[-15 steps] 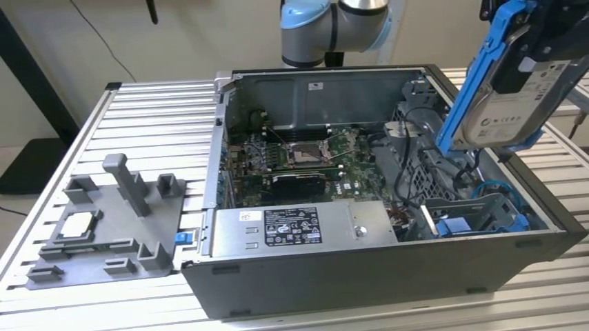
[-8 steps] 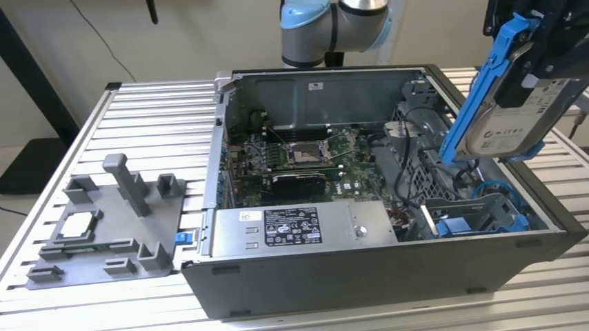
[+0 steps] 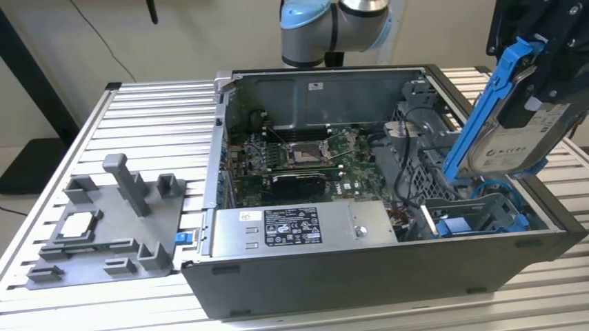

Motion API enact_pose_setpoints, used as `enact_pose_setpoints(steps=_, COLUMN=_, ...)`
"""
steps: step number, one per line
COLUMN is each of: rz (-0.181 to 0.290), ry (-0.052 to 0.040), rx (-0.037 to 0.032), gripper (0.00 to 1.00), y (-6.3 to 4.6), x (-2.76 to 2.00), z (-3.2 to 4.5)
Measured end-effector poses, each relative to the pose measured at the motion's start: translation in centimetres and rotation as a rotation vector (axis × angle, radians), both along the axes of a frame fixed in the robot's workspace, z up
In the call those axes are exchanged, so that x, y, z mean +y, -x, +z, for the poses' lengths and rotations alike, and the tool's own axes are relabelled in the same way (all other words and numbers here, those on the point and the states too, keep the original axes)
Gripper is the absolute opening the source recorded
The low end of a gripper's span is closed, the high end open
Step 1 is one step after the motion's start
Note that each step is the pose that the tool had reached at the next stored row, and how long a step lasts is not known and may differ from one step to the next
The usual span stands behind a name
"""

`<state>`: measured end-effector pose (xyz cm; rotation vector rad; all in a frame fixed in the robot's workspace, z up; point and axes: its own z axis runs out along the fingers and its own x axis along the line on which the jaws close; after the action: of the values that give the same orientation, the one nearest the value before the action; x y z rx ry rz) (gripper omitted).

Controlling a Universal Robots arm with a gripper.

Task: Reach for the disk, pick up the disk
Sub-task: 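Pick up the disk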

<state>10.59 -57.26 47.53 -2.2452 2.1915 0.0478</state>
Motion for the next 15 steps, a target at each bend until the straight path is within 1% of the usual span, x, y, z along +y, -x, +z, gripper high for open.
enact_pose_setpoints(steps=7, rz=-0.015, ry=0.0, rx=-0.0009, gripper=0.0, y=0.0, x=-1.47, z=-0.92)
enact_pose_setpoints(steps=10, rz=-0.019, ry=-0.0001, rx=-0.001, gripper=0.0, y=0.0, x=-2.02, z=-1.33)
enact_pose_setpoints(steps=12, rz=-0.019, ry=-0.0002, rx=-0.001, gripper=0.0, y=0.0, x=-2.21, z=-1.56)
enact_pose_setpoints(steps=15, rz=-0.019, ry=0.0, rx=-0.001, gripper=0.0, y=0.0, x=-2.25, z=-1.6)
